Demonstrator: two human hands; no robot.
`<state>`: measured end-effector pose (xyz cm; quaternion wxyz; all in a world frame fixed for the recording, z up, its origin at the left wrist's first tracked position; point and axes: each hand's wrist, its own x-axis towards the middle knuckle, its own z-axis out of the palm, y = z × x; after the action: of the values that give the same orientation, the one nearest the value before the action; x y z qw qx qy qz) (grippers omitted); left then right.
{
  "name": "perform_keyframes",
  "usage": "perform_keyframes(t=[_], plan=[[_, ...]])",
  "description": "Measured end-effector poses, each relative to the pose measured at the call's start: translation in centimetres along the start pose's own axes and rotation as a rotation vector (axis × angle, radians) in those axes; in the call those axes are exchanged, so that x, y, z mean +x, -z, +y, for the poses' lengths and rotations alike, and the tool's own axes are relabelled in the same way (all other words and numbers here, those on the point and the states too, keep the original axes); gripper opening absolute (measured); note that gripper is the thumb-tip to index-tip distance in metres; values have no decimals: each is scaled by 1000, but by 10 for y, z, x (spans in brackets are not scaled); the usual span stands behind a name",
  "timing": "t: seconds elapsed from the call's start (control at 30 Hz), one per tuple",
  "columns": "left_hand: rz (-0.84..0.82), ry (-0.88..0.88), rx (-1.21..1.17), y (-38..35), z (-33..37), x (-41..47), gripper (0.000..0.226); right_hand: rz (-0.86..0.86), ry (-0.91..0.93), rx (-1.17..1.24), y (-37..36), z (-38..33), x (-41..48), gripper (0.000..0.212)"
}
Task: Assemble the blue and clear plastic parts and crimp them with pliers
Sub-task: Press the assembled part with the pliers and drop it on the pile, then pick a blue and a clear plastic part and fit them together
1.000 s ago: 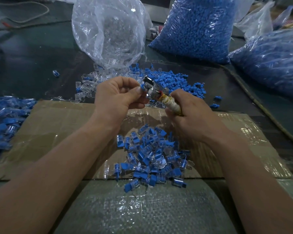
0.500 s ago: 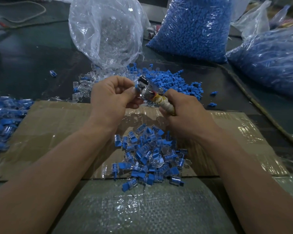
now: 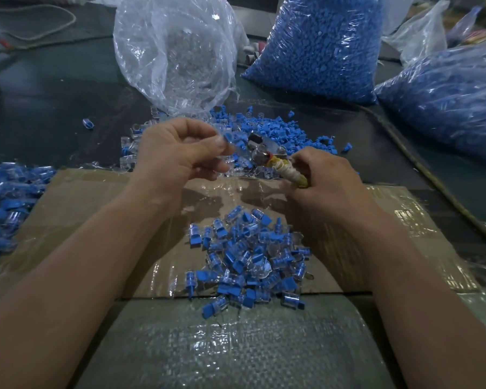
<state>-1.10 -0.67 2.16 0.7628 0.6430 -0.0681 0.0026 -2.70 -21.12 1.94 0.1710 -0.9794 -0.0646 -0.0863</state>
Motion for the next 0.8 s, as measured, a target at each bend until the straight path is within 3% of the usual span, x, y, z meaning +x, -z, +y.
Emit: perform_keyframes(t=[0.2, 0.33, 0.43, 0.5, 0.63, 0.7, 0.8], plan=[[-436, 81, 143, -1, 7, -8, 0, -159, -75, -43, 6, 1, 1, 51], [-664, 117, 233, 0, 8, -7, 9, -221, -85, -12, 8, 2, 1, 58], [-735, 116, 292, 0, 6, -8, 15, -254, -87, 35, 10, 1, 1, 53], [-654, 111, 249, -1, 6, -9, 17, -288, -71, 23, 11, 0, 0, 51], [-161, 51, 172, 4, -4, 0, 9, -324, -68, 4, 12, 1, 0, 59], [80, -17, 226, 9, -11, 11, 6, -333, -65, -20, 12, 2, 0, 70], [326, -98, 413, 18, -22, 25, 23, -363, -49, -32, 13, 4, -1, 81]])
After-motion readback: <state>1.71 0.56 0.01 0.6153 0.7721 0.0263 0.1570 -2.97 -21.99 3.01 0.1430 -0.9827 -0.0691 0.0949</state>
